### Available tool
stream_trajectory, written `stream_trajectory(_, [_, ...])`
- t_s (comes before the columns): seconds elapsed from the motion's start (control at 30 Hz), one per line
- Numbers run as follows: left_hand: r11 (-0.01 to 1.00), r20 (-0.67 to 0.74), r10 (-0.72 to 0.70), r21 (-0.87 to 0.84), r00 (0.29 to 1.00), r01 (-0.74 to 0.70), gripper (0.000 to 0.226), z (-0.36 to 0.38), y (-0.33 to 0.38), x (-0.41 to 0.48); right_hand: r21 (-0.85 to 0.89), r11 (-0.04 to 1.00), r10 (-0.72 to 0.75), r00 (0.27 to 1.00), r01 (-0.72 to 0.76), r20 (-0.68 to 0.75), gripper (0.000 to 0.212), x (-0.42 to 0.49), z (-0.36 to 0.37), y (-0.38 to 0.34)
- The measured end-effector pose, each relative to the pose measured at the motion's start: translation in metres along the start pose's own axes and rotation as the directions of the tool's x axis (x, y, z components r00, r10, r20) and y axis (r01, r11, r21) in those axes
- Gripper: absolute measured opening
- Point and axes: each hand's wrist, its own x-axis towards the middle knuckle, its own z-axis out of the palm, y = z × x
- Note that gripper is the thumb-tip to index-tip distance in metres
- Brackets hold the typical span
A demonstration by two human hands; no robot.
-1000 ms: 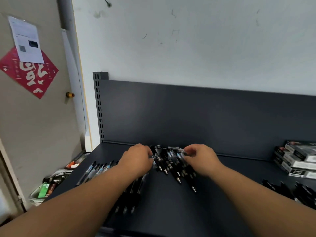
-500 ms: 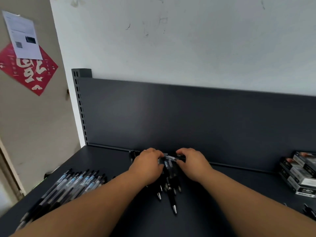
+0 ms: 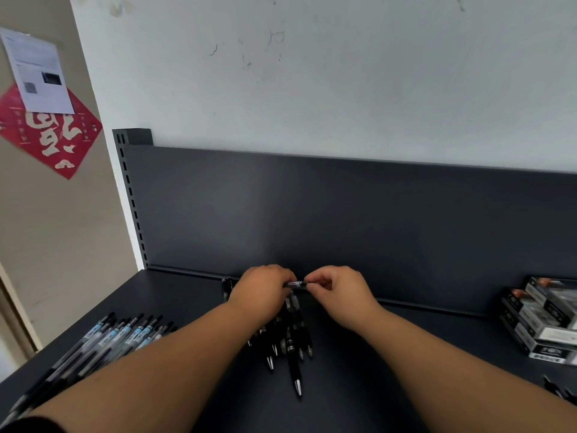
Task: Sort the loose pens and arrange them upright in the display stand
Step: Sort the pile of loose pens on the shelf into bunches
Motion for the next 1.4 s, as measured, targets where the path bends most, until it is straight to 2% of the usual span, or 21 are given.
stream_trajectory(0.13, [0.990,-0.199,-0.033,-0.141,0.979,0.005,0.022,-0.011,-0.006,-0.007,0.029,0.998,0.049,0.998,-0.050,0.027,0.020,-0.005,0.000,-0.006])
stream_trajectory(0.23, [0.924,-0.332,-0.154,-0.382,0.931,0.016,0.018,-0.024,-0.007,-0.020,-0.044,0.997,0.062,0.994,-0.058,0.090,0.015,-0.010,0.009,-0.011])
stream_trajectory(0.33, [0.798,-0.288,-0.261,-0.602,0.921,0.037,0.014,-0.031,-0.008,-0.033,-0.095,0.993,0.078,0.989,-0.066,0.127,0.012,-0.015,0.019,-0.015])
stream_trajectory(0.4, [0.747,-0.239,-0.283,-0.662,0.929,0.057,0.013,-0.032,-0.011,-0.040,-0.163,0.983,0.110,0.982,-0.085,0.151,0.009,-0.016,0.022,-0.019])
stream_trajectory(0.47, [0.735,-0.218,-0.289,-0.674,0.932,0.070,0.014,-0.032,-0.014,-0.045,-0.232,0.966,0.154,0.973,-0.112,0.174,0.009,-0.015,0.023,-0.024])
stream_trajectory(0.67, [0.716,-0.187,-0.288,-0.694,0.939,0.081,0.014,-0.031,-0.018,-0.056,-0.436,0.881,0.299,0.932,-0.186,0.207,0.028,-0.012,0.021,-0.041])
stream_trajectory(0.87, [0.666,-0.173,-0.311,-0.741,0.934,0.084,0.018,-0.033,-0.017,-0.056,-0.351,0.884,0.384,0.907,-0.308,0.172,0.028,-0.017,0.017,-0.036])
stream_trajectory(1.13, [0.618,-0.160,-0.333,-0.781,0.929,0.087,0.015,-0.033,-0.017,-0.054,-0.412,0.869,0.361,0.920,-0.273,0.152,0.032,-0.027,0.021,-0.048])
stream_trajectory(1.3, [0.523,-0.101,-0.377,-0.844,0.921,0.122,0.015,-0.029,-0.014,-0.051,-0.392,0.872,0.377,0.912,-0.293,0.159,0.033,-0.028,0.022,-0.051])
stream_trajectory(1.4, [0.503,-0.082,-0.381,-0.854,0.921,0.132,0.016,-0.026,-0.013,-0.051,-0.376,0.880,0.369,0.916,-0.291,0.155,0.032,-0.027,0.021,-0.050])
